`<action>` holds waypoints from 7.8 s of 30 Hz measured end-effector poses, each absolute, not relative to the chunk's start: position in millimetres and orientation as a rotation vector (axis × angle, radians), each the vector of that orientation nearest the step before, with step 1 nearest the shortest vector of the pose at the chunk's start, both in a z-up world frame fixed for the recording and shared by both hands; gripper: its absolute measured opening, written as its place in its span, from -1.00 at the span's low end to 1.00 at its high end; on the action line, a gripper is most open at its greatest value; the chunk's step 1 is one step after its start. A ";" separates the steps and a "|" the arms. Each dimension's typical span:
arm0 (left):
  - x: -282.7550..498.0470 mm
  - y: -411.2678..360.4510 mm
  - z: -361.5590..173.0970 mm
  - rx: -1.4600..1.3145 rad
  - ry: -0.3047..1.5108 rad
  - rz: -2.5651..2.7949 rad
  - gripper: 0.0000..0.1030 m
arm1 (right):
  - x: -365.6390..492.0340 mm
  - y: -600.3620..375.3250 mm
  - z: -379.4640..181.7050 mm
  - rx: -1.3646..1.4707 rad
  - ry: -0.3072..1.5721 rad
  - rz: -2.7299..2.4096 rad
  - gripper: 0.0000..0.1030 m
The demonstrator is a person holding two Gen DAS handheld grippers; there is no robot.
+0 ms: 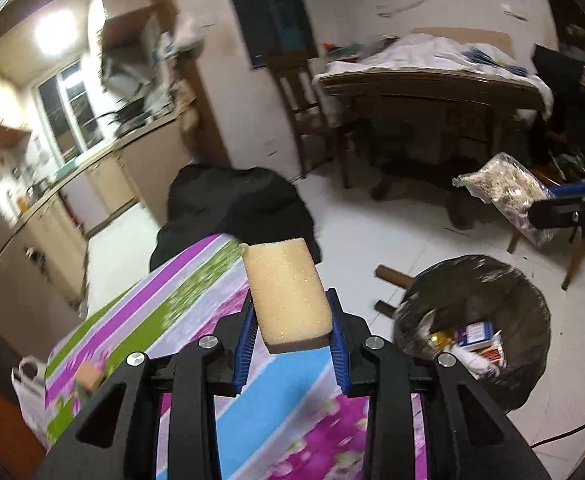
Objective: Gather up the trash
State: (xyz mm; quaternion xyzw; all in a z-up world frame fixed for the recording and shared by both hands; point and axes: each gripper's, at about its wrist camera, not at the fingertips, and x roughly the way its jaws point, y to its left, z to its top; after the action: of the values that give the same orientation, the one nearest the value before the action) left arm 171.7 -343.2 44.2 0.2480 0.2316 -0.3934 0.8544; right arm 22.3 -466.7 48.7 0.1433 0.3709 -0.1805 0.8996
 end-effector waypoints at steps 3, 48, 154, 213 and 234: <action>156.6 -375.0 44.0 0.547 0.475 -0.868 -0.34 | 11.0 -485.1 48.6 0.304 0.783 -0.415 -0.52; 93.7 -504.0 -88.8 0.869 0.539 -0.988 -0.27 | -10.0 -541.0 -35.5 0.321 1.044 -0.464 -0.31; 220.2 -182.3 -29.7 0.350 0.671 -0.825 -0.63 | 105.7 -369.9 -1.6 0.279 0.850 -0.010 -0.32; 8.0 -262.5 16.7 0.298 0.366 -1.110 0.91 | -176.5 -343.3 23.1 0.151 0.342 -0.951 0.89; -98.6 -170.4 1.6 0.185 0.132 -0.936 0.91 | -232.3 -280.7 -14.7 0.189 0.394 -1.009 0.89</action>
State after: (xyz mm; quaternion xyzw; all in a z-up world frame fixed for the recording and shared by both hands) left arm -98.6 -170.4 1.6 0.0890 0.0637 -0.4500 0.8863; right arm -232.3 -280.7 -14.7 0.0897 0.1872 -0.4793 0.8528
